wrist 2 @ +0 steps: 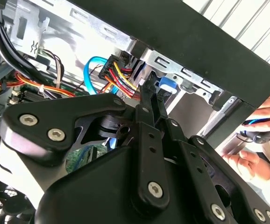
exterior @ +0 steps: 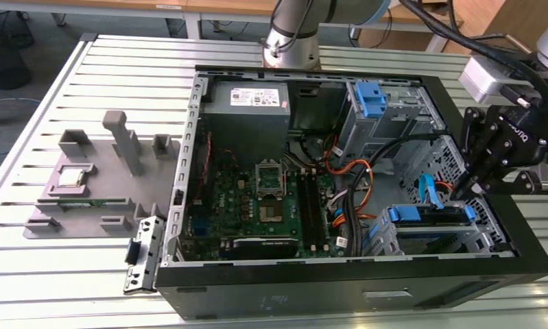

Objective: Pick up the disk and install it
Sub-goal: 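Insert the second disk wire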

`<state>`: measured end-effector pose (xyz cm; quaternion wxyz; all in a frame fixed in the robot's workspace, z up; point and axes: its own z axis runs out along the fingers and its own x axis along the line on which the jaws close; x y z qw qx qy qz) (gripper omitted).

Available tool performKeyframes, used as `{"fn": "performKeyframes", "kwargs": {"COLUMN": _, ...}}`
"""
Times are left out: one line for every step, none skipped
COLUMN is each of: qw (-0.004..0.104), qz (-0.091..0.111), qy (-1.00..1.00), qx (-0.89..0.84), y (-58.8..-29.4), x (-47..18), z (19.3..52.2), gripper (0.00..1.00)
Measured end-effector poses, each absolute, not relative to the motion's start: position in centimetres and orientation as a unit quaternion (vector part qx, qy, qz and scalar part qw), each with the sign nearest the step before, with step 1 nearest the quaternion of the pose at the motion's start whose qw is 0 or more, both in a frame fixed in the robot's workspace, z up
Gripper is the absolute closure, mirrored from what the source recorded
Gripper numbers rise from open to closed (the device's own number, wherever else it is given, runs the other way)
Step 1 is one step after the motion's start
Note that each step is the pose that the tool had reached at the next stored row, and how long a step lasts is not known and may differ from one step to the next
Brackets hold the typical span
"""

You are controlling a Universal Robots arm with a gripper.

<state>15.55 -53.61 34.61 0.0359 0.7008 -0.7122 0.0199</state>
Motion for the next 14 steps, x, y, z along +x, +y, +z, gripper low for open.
{"fn": "performKeyframes", "kwargs": {"qw": 0.034, "qz": 0.018, "qy": -0.712, "qx": 0.701, "y": -53.7, "x": 15.5, "z": 34.6, "gripper": 0.82}}
{"fn": "performKeyframes", "kwargs": {"qw": 0.032, "qz": 0.016, "qy": -0.712, "qx": 0.701, "y": -53.9, "x": 15.4, "z": 34.6, "gripper": 0.82}}
{"fn": "performKeyframes", "kwargs": {"qw": 0.029, "qz": 0.015, "qy": -0.712, "qx": 0.701, "y": -54.0, "x": 15.4, "z": 34.6, "gripper": 0.82}}
{"fn": "performKeyframes", "kwargs": {"qw": 0.027, "qz": 0.013, "qy": -0.712, "qx": 0.701, "y": -54.2, "x": 15.4, "z": 34.6, "gripper": 0.82}}
{"fn": "performKeyframes", "kwargs": {"qw": 0.024, "qz": 0.010, "qy": -0.712, "qx": 0.701, "y": -54.3, "x": 15.3, "z": 34.6, "gripper": 0.82}}
{"fn": "performKeyframes", "kwargs": {"qw": 0.022, "qz": 0.008, "qy": -0.712, "qx": 0.701, "y": -54.5, "x": 15.3, "z": 34.6, "gripper": 0.82}}
{"fn": "performKeyframes", "kwargs": {"qw": 0.019, "qz": 0.006, "qy": -0.712, "qx": 0.701, "y": -54.6, "x": 15.2, "z": 34.6, "gripper": 0.82}}
{"fn": "performKeyframes", "kwargs": {"qw": 0.017, "qz": 0.004, "qy": -0.713, "qx": 0.701, "y": -54.8, "x": 15.2, "z": 34.6, "gripper": 0.82}}
{"fn": "performKeyframes", "kwargs": {"qw": 0.014, "qz": 0.001, "qy": -0.713, "qx": 0.701, "y": -54.9, "x": 15.1, "z": 34.6, "gripper": 0.82}}
{"fn": "performKeyframes", "kwargs": {"qw": 0.011, "qz": -0.001, "qy": -0.713, "qx": 0.702, "y": -55.0, "x": 15.1, "z": 34.6, "gripper": 0.82}}
{"fn": "performKeyframes", "kwargs": {"qw": 0.008, "qz": -0.004, "qy": -0.713, "qx": 0.702, "y": -55.2, "x": 15.1, "z": 34.6, "gripper": 0.82}}
{"fn": "performKeyframes", "kwargs": {"qw": 0.005, "qz": -0.007, "qy": -0.712, "qx": 0.702, "y": -55.3, "x": 15.0, "z": 34.6, "gripper": 0.82}}
{"fn": "performKeyframes", "kwargs": {"qw": 0.001, "qz": -0.010, "qy": -0.712, "qx": 0.702, "y": -55.5, "x": 15.0, "z": 34.6, "gripper": 0.82}}
{"fn": "performKeyframes", "kwargs": {"qw": -0.001, "qz": -0.013, "qy": -0.712, "qx": 0.702, "y": -55.6, "x": 15.0, "z": 34.6, "gripper": 0.82}}
